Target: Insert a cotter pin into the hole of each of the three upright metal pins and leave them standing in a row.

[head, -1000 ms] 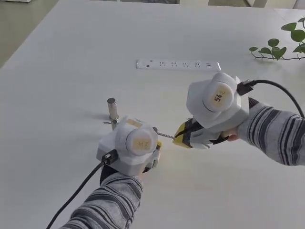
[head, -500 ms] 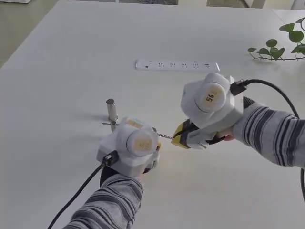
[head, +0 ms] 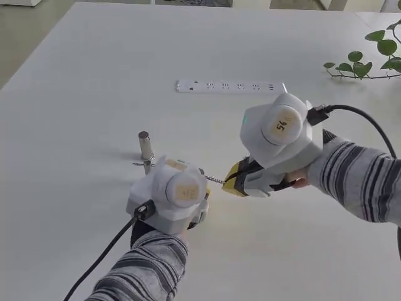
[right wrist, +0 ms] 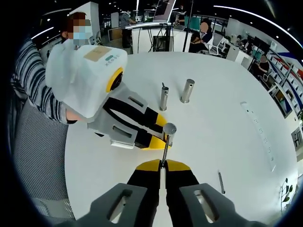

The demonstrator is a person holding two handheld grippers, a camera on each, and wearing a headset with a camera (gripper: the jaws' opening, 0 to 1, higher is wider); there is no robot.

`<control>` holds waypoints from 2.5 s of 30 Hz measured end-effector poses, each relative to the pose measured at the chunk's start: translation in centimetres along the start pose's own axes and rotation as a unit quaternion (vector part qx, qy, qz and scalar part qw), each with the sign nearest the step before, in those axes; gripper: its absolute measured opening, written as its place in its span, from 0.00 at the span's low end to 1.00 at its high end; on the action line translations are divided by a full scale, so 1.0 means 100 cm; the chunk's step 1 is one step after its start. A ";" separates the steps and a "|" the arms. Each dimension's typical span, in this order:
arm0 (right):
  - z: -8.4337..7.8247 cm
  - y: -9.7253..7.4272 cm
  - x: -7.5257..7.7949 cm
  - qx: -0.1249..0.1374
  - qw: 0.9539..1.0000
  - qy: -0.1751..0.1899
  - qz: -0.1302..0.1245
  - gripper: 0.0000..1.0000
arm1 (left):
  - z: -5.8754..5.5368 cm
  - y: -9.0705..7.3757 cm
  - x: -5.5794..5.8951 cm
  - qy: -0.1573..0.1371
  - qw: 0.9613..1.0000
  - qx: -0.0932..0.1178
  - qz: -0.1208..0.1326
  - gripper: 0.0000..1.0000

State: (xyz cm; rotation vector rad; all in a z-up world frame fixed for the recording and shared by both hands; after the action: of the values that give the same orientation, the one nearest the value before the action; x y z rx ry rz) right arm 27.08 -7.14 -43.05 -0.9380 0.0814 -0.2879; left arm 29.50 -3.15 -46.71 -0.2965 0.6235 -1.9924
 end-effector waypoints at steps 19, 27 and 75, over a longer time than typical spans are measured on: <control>-0.001 0.007 0.000 0.008 0.999 -0.031 -0.016 0.00 | 0.000 0.001 -0.001 0.002 1.000 -0.001 0.002 0.09; 0.003 0.012 0.003 0.023 0.999 -0.040 -0.023 0.00 | 0.000 0.001 -0.002 -0.003 1.000 0.002 0.010 0.09; 0.024 0.013 0.015 0.083 0.996 0.014 -0.039 0.00 | -0.001 0.001 -0.003 -0.062 0.996 -0.012 0.060 0.10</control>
State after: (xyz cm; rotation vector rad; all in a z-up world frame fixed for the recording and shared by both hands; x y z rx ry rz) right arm 29.29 -4.95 -42.58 -0.7737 0.0471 -0.3744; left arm 29.71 -2.90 -46.84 -0.3865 0.5736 -1.8367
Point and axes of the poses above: the centre of the closed fingertips' face, and the gripper's own axes: y roughly forward along the fingers, x roughly to its right, z roughly out of its top, the point moved 1 cm from there along -y, roughly backward along the fingers, and after that the axes turned 2 degrees about y, right-handed, at the moved point
